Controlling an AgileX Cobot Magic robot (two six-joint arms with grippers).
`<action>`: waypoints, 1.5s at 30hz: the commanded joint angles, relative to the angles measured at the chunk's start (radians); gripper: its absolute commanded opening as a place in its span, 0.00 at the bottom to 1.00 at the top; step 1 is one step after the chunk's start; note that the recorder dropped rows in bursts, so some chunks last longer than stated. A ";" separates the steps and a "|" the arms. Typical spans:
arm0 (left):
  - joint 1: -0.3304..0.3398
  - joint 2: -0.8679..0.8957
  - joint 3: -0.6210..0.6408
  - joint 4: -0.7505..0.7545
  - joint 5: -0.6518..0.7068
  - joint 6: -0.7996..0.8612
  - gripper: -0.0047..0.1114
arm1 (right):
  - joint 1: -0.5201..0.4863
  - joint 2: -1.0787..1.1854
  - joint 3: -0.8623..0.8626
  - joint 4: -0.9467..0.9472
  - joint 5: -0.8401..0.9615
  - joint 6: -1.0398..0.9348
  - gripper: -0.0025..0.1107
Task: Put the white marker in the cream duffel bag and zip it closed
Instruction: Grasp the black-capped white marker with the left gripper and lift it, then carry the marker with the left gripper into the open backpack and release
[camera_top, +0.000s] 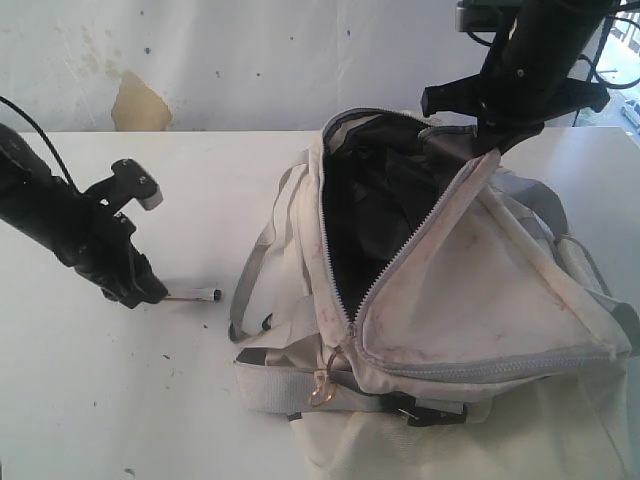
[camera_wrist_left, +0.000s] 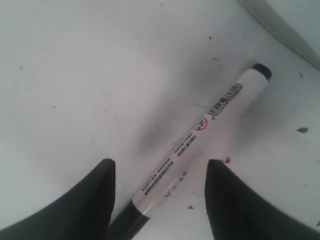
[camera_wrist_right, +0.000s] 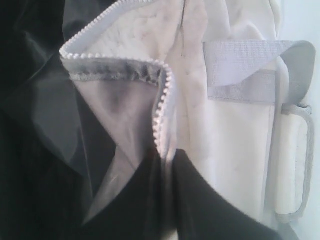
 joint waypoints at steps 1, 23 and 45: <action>-0.022 0.023 -0.001 -0.018 -0.012 0.038 0.53 | -0.009 -0.014 -0.002 -0.008 0.001 -0.014 0.02; -0.052 -0.057 -0.003 -0.170 -0.008 -0.208 0.04 | -0.009 -0.014 -0.002 0.001 -0.004 -0.012 0.02; -0.052 -0.202 -0.003 -0.911 0.256 -0.113 0.04 | -0.009 -0.014 -0.002 0.014 -0.021 -0.012 0.02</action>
